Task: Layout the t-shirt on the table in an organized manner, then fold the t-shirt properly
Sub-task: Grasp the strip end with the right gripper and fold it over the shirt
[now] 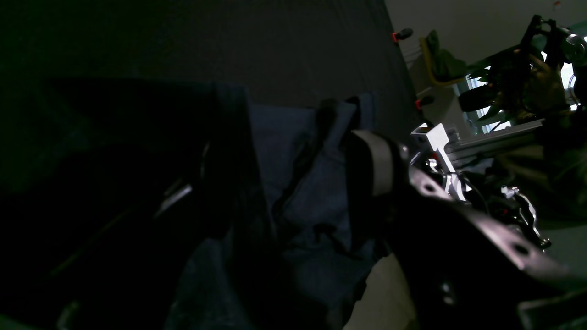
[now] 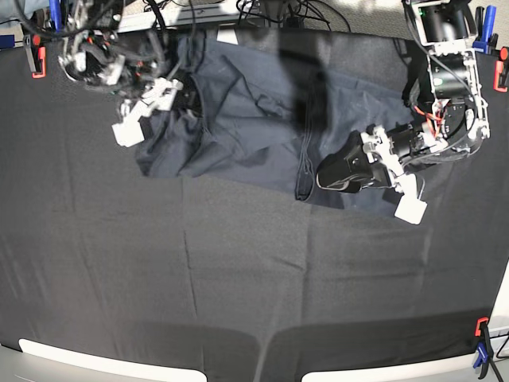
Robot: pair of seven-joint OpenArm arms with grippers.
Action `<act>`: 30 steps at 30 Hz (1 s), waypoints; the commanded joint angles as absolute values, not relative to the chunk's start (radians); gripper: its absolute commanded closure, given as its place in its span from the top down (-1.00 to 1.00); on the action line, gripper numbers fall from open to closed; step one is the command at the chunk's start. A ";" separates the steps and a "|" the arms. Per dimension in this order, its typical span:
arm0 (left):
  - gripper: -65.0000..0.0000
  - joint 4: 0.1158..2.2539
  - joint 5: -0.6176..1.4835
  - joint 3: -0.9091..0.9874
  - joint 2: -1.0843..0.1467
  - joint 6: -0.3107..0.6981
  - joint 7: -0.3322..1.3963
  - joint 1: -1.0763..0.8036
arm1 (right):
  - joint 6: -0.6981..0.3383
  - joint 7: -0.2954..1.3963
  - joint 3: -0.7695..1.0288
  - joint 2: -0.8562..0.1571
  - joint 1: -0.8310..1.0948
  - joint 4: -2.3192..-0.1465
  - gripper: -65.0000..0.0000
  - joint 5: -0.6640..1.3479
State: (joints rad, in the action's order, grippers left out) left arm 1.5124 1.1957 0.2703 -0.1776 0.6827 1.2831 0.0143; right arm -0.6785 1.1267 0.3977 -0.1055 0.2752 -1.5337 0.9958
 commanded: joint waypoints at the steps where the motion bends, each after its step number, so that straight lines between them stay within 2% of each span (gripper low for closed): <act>1: 0.06 1.530 1.222 0.273 -0.183 0.689 1.271 0.033 | -0.698 1.112 0.398 -0.113 0.252 -1.549 0.20 1.029; 3: 0.06 1.530 1.222 0.273 -0.183 0.689 1.271 0.033 | -0.698 1.112 0.399 -0.113 0.234 -1.549 0.08 1.024; 10: 0.06 1.530 1.222 0.273 -0.183 0.689 1.271 0.033 | -0.698 1.116 0.402 -0.113 0.221 -1.549 -1.00 1.021; 16: 0.06 1.530 1.227 0.273 -0.183 0.667 1.271 0.030 | -0.698 1.141 0.502 -0.113 0.160 -1.549 -1.00 0.898; 18: 0.06 1.530 1.272 0.273 -0.183 0.623 1.285 0.031 | -0.698 1.146 0.560 -0.114 0.119 -1.549 -1.00 0.819; 20: 0.06 1.530 1.347 0.273 -0.181 0.622 1.318 0.031 | -0.698 1.145 0.615 -0.120 0.073 -1.549 -1.00 0.754; 28: 0.06 1.530 1.381 0.273 -0.160 0.622 1.338 0.031 | -0.698 1.146 0.641 -0.271 -0.070 -1.549 -1.00 0.670; 30: 0.06 1.530 1.381 0.273 -0.149 0.622 1.338 0.031 | -0.629 1.146 0.641 -0.294 -0.109 -1.549 -1.00 0.672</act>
State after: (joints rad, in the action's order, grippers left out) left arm 1.5120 1.3502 0.2707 -0.1474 0.6144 1.3472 0.0143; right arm -0.6376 1.1702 0.6376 -0.2821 -0.0891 -1.5322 0.6468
